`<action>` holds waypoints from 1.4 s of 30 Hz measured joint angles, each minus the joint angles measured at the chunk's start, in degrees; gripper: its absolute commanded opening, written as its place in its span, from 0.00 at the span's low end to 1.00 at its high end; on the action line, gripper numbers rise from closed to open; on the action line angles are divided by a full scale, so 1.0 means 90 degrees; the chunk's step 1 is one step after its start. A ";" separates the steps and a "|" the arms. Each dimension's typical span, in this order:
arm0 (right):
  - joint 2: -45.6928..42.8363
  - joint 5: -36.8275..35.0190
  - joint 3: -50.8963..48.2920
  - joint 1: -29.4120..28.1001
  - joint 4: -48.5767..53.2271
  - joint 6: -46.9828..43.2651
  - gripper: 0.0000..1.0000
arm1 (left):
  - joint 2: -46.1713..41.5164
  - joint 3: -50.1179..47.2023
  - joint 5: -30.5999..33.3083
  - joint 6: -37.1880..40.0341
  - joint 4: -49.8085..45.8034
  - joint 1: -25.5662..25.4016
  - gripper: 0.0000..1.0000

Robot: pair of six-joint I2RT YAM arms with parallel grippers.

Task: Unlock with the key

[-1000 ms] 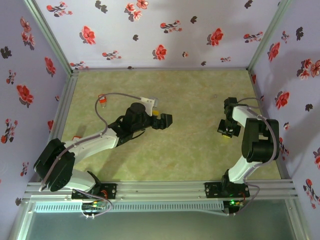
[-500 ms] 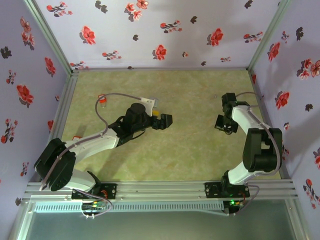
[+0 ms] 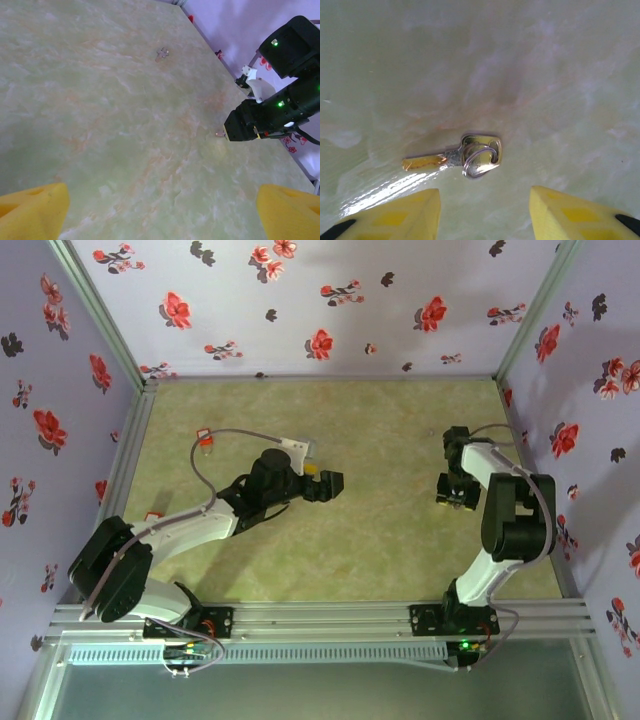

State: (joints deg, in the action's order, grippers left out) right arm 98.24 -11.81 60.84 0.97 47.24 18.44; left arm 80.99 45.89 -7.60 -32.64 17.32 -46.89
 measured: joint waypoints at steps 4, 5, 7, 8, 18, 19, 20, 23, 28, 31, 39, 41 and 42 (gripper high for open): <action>0.0090 -0.0005 -0.0002 0.0061 -0.0112 -0.0032 0.37 | -0.0012 0.0000 0.0000 0.0000 0.0002 0.0000 0.96; 0.0090 -0.0007 -0.0002 0.0075 -0.0126 -0.0029 0.35 | -0.0012 0.0000 0.0000 0.0000 0.0002 0.0000 0.96; 0.0090 -0.0005 -0.0002 0.0121 -0.0170 -0.0039 0.31 | -0.0012 0.0000 0.0000 0.0000 0.0002 0.0000 0.96; 0.0090 -0.0005 -0.0002 0.0143 -0.0187 -0.0039 0.30 | -0.0012 0.0000 0.0000 0.0000 0.0002 0.0000 0.96; 0.0090 0.0053 -0.0066 0.0240 -0.0435 -0.0049 0.29 | -0.0012 0.0000 0.0000 0.0000 0.0002 0.0000 0.96; 0.0090 0.0083 -0.0085 0.0240 -0.0454 -0.0046 0.30 | -0.0012 0.0000 0.0000 0.0000 0.0002 0.0000 0.96; 0.0090 0.0124 -0.0097 0.0240 -0.0461 -0.0049 0.31 | -0.0012 0.0000 0.0000 0.0000 0.0002 0.0000 0.96; 0.0085 0.0240 -0.0104 0.0240 -0.0481 -0.0046 0.33 | -0.0012 0.0000 0.0000 0.0000 0.0002 0.0000 0.96; 0.0085 0.0350 -0.0104 0.0240 -0.0546 -0.0046 0.33 | -0.0012 0.0000 0.0000 0.0000 0.0002 0.0000 0.96; 0.0085 0.0410 -0.0124 0.0240 -0.0590 -0.0044 0.32 | -0.0012 0.0000 0.0000 0.0000 0.0005 0.0000 0.96; -0.0027 0.0680 -0.0219 0.0240 -0.0675 -0.0022 0.26 | -0.0012 0.0000 0.0000 0.0000 0.0007 0.0000 0.96; -0.0027 0.0719 -0.0221 0.0240 -0.0682 -0.0017 0.23 | -0.0012 0.0000 0.0000 0.0000 0.0010 0.0000 0.96; -0.0027 0.0743 -0.0231 0.0240 -0.0702 -0.0002 0.23 | -0.0012 0.0000 0.0000 0.0000 0.0012 0.0000 0.96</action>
State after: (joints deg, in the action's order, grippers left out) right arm 98.00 -5.13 58.76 3.14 40.93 18.41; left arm 80.88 45.89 -7.60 -32.64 17.43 -46.89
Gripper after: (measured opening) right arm 0.240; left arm 0.963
